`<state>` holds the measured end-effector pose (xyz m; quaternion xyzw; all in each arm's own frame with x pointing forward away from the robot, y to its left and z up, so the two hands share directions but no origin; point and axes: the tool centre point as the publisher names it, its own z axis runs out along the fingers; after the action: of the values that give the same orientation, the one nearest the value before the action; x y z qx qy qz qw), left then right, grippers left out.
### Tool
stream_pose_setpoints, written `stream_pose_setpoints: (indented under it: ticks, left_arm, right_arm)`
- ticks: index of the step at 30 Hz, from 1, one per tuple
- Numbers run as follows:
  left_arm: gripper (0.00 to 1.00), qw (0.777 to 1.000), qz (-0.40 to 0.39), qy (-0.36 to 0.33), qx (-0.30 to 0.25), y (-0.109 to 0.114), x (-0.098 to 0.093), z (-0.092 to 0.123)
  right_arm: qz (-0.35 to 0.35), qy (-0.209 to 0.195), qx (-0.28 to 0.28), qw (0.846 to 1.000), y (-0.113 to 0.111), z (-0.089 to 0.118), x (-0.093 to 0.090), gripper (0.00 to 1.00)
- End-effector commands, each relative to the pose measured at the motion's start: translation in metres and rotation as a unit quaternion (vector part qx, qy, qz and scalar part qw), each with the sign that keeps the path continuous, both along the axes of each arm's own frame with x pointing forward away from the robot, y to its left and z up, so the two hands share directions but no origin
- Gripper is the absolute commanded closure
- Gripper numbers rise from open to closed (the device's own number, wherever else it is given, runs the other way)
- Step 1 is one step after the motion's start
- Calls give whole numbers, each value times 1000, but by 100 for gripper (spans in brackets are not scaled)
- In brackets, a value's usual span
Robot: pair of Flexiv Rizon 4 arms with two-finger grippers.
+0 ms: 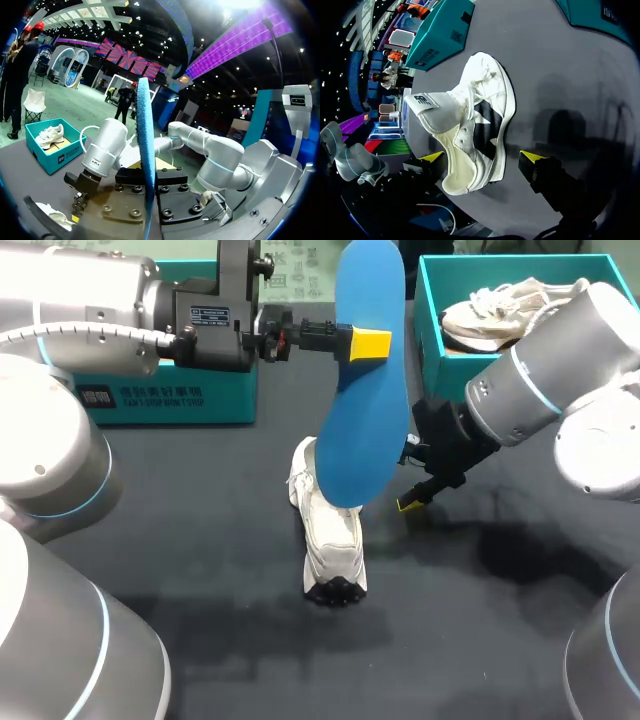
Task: Take the shoe out of the shoebox, open the shoe tongue, remove and reinsert the insole, then place the shoe into the shoebox
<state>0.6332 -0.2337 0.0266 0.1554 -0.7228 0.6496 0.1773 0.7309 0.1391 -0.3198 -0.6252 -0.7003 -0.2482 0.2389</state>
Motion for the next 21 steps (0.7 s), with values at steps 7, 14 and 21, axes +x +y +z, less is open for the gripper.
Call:
stream_pose_setpoints:
  ticks: [7, 14, 21]
  left_arm:
    - [100, 995, -12, -92, -30, 4, 1, 11]
    - [100, 979, -26, -203, -22, 11, 9, 17]
    - [100, 940, -45, -335, 55, 11, 24, 14]
  right_arm:
    - [8, 12, 62, 998, -4, 11, -3, 0]
    - [20, 22, 165, 986, -12, 26, -2, 0]
    - [26, 41, 212, 976, -16, 23, 2, 0]
